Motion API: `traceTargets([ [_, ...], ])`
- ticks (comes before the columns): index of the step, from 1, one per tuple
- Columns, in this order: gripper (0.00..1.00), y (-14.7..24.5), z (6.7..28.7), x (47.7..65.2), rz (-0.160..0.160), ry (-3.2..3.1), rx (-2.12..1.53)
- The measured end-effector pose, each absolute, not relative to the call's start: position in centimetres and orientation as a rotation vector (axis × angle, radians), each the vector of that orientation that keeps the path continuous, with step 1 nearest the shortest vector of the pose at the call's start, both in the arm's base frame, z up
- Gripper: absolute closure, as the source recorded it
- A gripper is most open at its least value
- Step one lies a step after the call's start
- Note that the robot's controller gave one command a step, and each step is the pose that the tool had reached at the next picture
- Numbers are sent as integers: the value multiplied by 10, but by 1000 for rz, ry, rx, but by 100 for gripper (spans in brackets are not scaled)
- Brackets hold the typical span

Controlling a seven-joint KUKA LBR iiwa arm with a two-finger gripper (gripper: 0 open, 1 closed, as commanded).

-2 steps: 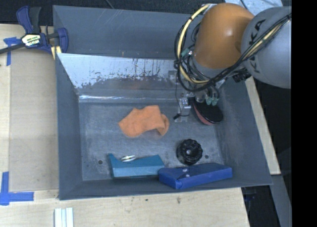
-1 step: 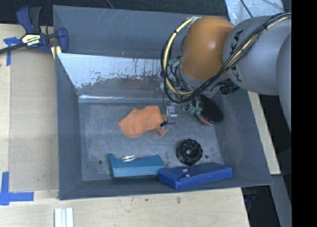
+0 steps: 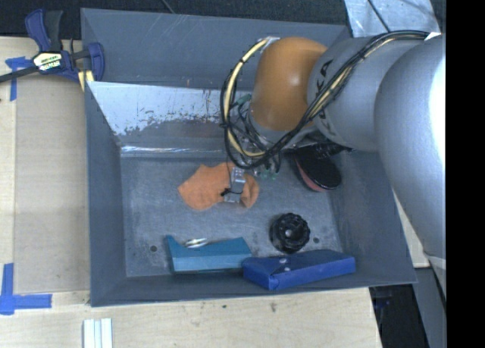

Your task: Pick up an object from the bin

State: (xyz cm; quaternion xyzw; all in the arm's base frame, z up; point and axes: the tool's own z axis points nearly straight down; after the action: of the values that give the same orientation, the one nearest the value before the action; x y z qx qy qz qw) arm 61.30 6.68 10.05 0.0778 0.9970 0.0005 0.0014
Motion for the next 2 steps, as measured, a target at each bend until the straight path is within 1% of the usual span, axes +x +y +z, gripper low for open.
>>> traceTargets([
  [1, 100, 102, 71, 582, 2, 3132, 172],
  [2, 100, 102, 71, 582, 2, 3132, 171],
])
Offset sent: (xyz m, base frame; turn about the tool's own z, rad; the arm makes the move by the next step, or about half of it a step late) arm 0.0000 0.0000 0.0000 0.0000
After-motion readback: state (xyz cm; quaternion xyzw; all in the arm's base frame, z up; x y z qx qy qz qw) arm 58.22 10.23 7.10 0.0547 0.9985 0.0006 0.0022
